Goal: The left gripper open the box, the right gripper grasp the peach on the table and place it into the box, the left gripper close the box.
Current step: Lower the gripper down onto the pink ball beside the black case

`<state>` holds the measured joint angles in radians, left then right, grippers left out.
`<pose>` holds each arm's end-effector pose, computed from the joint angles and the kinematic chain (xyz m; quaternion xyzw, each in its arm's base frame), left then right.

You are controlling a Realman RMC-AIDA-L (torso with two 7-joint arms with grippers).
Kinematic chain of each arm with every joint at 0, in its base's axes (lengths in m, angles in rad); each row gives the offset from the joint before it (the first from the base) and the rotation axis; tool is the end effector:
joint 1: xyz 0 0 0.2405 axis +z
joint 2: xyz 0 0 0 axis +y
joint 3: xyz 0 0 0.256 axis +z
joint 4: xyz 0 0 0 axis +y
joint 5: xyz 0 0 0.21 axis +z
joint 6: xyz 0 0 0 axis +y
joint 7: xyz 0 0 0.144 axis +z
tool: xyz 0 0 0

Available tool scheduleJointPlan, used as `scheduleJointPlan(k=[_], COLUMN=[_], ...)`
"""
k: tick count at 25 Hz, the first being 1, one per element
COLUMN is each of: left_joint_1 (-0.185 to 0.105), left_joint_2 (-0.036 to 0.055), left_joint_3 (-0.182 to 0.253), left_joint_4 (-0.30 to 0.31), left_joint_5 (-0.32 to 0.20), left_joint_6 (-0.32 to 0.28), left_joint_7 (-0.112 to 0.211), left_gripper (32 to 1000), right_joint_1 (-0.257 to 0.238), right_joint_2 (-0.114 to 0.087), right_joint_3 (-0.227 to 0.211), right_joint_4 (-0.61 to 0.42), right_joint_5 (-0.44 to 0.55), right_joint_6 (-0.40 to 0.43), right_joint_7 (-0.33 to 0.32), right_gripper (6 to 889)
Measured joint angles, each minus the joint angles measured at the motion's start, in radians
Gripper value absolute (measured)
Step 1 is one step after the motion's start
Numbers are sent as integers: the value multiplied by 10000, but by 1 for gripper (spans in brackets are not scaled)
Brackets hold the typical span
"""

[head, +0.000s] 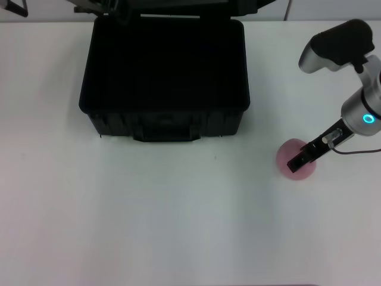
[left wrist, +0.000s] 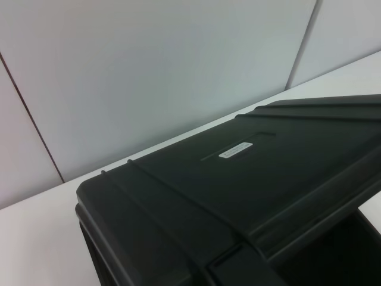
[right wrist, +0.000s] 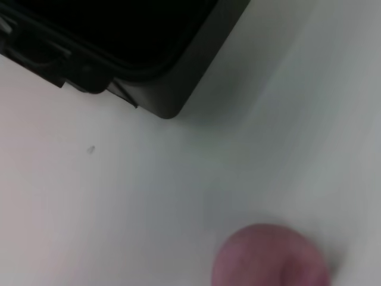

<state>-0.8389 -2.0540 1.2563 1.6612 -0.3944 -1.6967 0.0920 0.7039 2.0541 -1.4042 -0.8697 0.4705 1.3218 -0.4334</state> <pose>-0.0660 0.3878 0.0780 -0.8516 -0.3945 0.0611 0.3397 0.2528 0.3672 -0.0357 -0.8391 0.4529 -0.2366 0.1866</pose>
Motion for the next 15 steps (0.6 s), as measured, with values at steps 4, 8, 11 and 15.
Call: scheduleJointPlan(k=[4,8,11,15], left_joint_1=[-2,-2,-2,-2], left_joint_2=[0,0,0,-1], left_joint_3=[46,47,47,47], left_joint_4=[0,0,1,0], left_joint_5=[0,0,-1,-1], left_joint_6=[0,-3,-13,-23], left_joint_7=[0,0,0,0], left_gripper=[402,402,402,402], right_joint_1=[67,95,95,100], right_joint_2=[14,14,14,15], right_joint_3=[-8,-49,-52,-55], right_joint_4=[182,243,257,438], right_joint_5=[28,37,40,66], right_joint_6=[-163,-270,-319,-489], right_joint_7=[-33,-36,-37,-53], right_gripper=[773,772,771,770])
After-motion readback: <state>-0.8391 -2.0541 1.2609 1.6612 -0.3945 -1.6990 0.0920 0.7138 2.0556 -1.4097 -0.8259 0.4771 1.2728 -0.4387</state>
